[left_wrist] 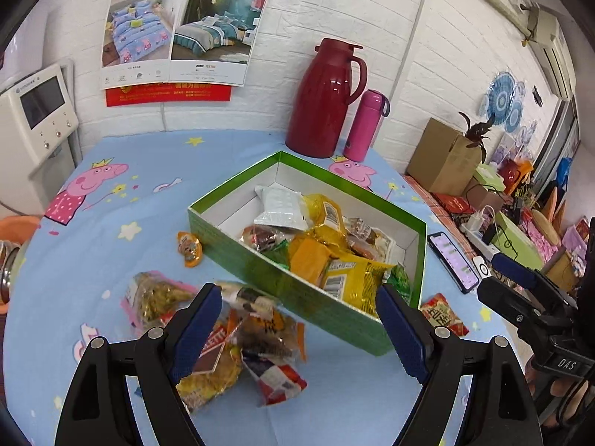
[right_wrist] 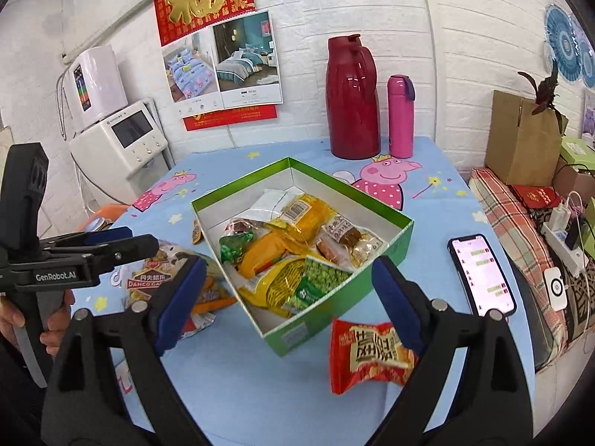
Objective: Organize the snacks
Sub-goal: 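Grasp the red chip bag with the right tool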
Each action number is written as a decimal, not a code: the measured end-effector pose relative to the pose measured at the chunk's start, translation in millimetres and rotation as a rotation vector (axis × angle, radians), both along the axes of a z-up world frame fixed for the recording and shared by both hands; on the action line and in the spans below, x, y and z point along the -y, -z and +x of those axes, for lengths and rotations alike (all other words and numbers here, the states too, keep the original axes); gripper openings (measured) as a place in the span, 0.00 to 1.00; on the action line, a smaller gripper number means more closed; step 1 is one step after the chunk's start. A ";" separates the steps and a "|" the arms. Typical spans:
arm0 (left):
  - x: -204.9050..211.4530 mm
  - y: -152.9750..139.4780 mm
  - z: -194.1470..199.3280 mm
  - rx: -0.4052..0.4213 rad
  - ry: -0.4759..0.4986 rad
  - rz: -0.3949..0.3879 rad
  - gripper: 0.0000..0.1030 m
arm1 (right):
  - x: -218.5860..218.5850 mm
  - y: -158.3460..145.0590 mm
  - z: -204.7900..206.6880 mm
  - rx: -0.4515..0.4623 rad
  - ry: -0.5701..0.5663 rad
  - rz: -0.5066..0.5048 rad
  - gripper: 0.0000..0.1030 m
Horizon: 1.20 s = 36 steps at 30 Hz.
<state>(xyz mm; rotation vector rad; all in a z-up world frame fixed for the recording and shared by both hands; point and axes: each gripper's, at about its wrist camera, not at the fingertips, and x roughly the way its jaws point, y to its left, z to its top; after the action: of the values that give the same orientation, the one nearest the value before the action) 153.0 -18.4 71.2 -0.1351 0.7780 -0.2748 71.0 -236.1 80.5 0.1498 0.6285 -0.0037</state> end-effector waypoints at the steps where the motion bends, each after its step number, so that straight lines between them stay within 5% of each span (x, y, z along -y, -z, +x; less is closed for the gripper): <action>1: -1.4 1.9 -7.0 0.001 -0.003 0.000 0.84 | -0.4 3.4 -6.0 0.001 0.001 0.003 0.88; 9: -0.1 44.5 -42.5 -0.078 0.018 -0.049 0.84 | 28.5 44.7 -40.8 -0.051 0.090 0.060 0.88; 17: 50.9 67.7 -41.3 -0.148 0.150 -0.141 0.84 | 82.5 74.0 -41.8 -0.122 0.198 0.138 0.79; 22: 87.8 76.9 -28.7 -0.194 0.188 -0.260 0.84 | 119.7 85.8 -30.9 -0.149 0.180 0.273 0.66; 36: 169.2 114.7 12.7 -0.279 0.142 -0.235 0.60 | 138.9 109.7 -13.7 -0.208 0.047 0.418 0.54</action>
<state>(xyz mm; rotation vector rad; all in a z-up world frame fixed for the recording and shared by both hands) 165.7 -187.6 -43.6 -0.3459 1.0327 -0.4888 57.3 -375.0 -29.2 0.5744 0.8281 0.0675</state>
